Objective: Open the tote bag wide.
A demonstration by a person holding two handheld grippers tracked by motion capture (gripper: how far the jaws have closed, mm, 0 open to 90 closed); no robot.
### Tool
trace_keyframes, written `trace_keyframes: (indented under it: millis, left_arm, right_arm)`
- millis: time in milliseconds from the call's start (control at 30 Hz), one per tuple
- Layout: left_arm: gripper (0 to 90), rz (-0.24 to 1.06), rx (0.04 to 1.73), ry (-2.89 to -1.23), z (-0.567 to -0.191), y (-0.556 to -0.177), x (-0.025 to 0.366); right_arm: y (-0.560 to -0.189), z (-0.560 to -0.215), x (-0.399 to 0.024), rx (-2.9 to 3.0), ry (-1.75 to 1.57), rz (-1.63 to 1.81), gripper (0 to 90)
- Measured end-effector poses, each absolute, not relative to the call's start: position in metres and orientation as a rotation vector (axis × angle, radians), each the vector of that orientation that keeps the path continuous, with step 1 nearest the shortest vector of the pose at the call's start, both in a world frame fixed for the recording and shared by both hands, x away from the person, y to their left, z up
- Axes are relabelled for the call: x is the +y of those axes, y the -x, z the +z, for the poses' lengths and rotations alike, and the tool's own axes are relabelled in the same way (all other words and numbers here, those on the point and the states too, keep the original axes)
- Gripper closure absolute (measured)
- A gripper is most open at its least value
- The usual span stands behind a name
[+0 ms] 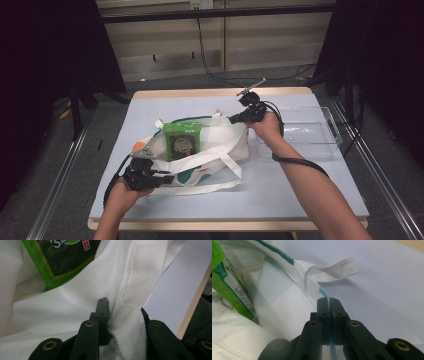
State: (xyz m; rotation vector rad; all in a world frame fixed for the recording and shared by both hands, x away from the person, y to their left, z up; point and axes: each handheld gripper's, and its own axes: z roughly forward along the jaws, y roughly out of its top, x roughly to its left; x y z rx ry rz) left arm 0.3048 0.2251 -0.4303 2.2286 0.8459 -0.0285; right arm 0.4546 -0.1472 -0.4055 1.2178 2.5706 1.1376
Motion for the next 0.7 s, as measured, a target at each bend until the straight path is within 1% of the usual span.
trace_keyframes:
  millis: [67, 133, 200, 267, 300, 333, 367, 433, 567, 667, 700]
  left_arm:
    - [68.1, -0.02, 0.848, -2.209, -0.429, -0.305, 0.224]
    - [66.0, -0.01, 0.841, -2.228, -0.427, -0.305, 0.222]
    - [60.6, -0.03, 0.843, -2.214, -0.424, -0.305, 0.221]
    - [55.7, -0.022, 0.849, -2.197, -0.42, -0.305, 0.221]
    - [49.6, -0.037, 0.853, -2.179, -0.417, -0.305, 0.221]
    - [49.6, -0.035, 0.856, -2.164, -0.414, -0.306, 0.221]
    - [46.8, -0.023, 0.861, -2.153, -0.411, -0.306, 0.222]
    - [47.9, -0.011, 0.857, -2.151, -0.405, -0.307, 0.222]
    - [42.4, 0.028, 0.879, -2.099, -0.397, -0.309, 0.225]
    - [42.8, 0.042, 0.898, -2.046, -0.393, -0.312, 0.229]
    - [44.7, 0.032, 0.91, -2.038, -0.392, -0.313, 0.229]
  right_arm:
    - [-0.453, -0.404, -0.148, 2.577, -1.205, 1.14, 87.2]
    - [-0.452, -0.404, -0.148, 2.579, -1.197, 1.152, 87.2]
    - [-0.451, -0.404, -0.148, 2.579, -1.198, 1.152, 87.2]
    - [-0.451, -0.404, -0.148, 2.587, -1.187, 1.147, 87.2]
    - [-0.45, -0.403, -0.148, 2.585, -1.188, 1.143, 87.2]
    - [-0.45, -0.403, -0.148, 2.585, -1.188, 1.143, 87.2]
    - [-0.45, -0.402, -0.148, 2.589, -1.185, 1.141, 87.2]
    - [-0.449, -0.401, -0.147, 2.587, -1.177, 1.142, 87.2]
    - [-0.448, -0.4, -0.147, 2.587, -1.169, 1.14, 87.2]
    - [-0.447, -0.399, -0.146, 2.588, -1.164, 1.131, 87.2]
    - [-0.447, -0.398, -0.146, 2.585, -1.167, 1.134, 87.2]
